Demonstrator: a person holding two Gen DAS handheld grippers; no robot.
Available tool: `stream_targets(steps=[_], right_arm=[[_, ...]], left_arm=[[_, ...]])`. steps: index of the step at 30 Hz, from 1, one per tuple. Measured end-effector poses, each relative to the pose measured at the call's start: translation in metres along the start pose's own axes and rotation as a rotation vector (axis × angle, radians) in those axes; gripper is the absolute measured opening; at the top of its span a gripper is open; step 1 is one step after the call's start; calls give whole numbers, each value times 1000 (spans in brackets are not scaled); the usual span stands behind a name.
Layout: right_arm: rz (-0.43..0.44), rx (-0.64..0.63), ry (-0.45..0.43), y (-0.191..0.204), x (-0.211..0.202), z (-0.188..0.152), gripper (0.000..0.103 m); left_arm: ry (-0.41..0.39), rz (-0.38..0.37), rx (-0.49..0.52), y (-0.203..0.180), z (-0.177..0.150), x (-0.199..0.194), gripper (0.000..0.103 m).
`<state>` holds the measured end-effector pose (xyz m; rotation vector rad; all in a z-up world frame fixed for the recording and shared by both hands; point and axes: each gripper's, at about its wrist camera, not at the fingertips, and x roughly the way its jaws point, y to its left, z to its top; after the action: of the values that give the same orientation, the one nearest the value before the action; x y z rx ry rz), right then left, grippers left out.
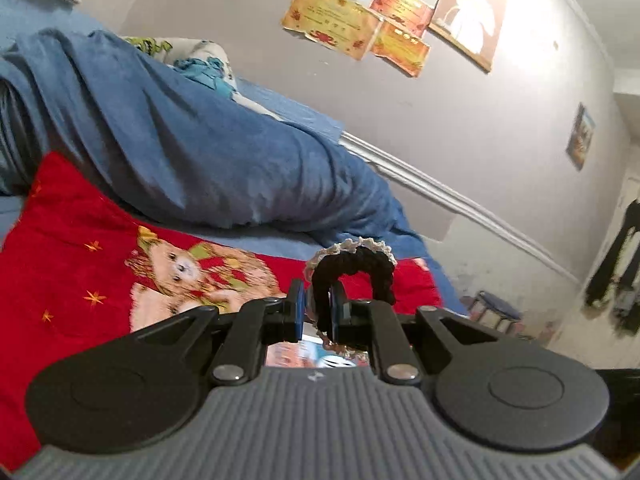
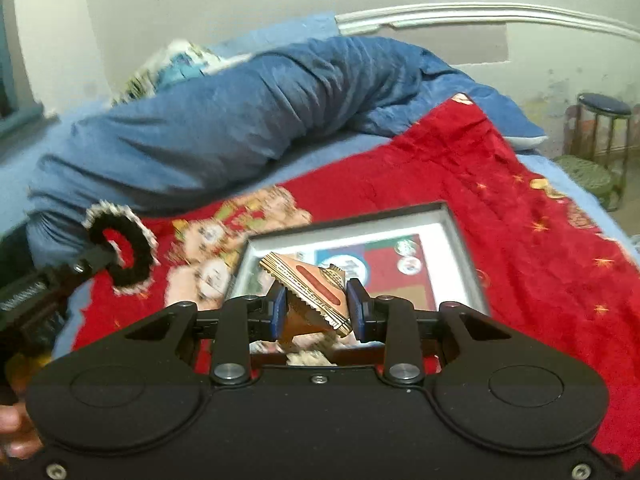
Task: Organize objects
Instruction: 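Lift and carry the scrunchie and wrapper over the black box with both tools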
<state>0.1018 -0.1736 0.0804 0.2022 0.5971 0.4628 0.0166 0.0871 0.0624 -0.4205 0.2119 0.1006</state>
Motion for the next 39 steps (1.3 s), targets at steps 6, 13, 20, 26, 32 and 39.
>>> stream_targets(steps=[6, 13, 20, 26, 32, 39], right_arm=[[125, -6, -14, -35, 18, -13, 30], [113, 85, 12, -91, 51, -24, 31], [96, 274, -85, -134, 69, -38, 31], [37, 284, -83, -137, 87, -34, 31], [12, 374, -25, -147, 108, -39, 31], [50, 440, 20, -153, 110, -44, 31]], left_arm=[[-26, 56, 35, 4, 5, 24, 17], [44, 157, 51, 7, -8, 59, 17], [50, 152, 57, 21, -2, 85, 17], [115, 95, 179, -18, -24, 99, 17], [209, 49, 191, -53, -55, 116, 17], [262, 20, 256, -94, -79, 131, 17]])
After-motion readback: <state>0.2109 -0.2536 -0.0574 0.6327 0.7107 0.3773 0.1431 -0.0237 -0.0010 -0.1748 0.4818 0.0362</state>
